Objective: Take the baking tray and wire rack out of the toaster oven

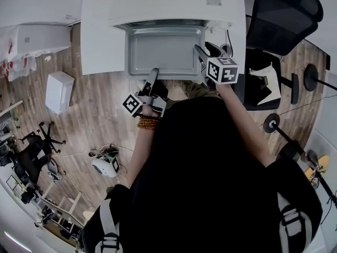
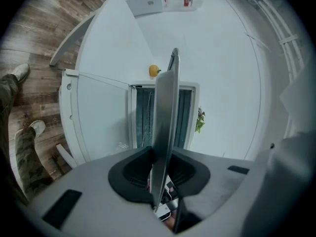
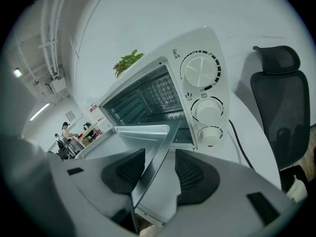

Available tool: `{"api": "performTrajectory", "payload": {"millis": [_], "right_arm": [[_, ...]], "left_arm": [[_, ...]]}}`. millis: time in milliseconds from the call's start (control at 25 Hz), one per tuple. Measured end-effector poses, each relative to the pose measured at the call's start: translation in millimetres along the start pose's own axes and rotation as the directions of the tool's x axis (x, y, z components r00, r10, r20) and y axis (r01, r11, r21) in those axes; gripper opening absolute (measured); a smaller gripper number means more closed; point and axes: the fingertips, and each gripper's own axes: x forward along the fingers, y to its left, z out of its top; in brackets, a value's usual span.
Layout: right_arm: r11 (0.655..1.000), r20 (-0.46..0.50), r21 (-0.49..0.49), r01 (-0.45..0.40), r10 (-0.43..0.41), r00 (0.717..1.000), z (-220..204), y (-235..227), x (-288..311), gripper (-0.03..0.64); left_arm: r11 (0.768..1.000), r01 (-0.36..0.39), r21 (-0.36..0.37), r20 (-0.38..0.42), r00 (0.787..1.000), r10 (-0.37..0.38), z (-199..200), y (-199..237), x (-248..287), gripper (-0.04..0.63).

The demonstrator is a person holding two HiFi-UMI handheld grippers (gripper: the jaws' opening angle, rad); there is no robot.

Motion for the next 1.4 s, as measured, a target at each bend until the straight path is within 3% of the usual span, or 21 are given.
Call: {"api": "performTrajectory", "payload": {"millis": [720, 1400], "right_arm": [[0.996, -0.053, -0.068, -0.066, 0.063, 0.997, -11.7, 16.7, 8.2, 0.199], [0.992, -0.093, -0.086, -0.090, 0.082, 0.992, -17.5, 47.8, 32.0, 0.198]], "left_arm": [[1.000, -0.027, -0.015, 0.076, 0.997, 0.028, 10.5, 11.9, -28.1, 0.072], [0.997, -0.070, -0.015, 0.228, 0.971, 0.072, 75.1, 24.2, -78.6, 0.074]]}}
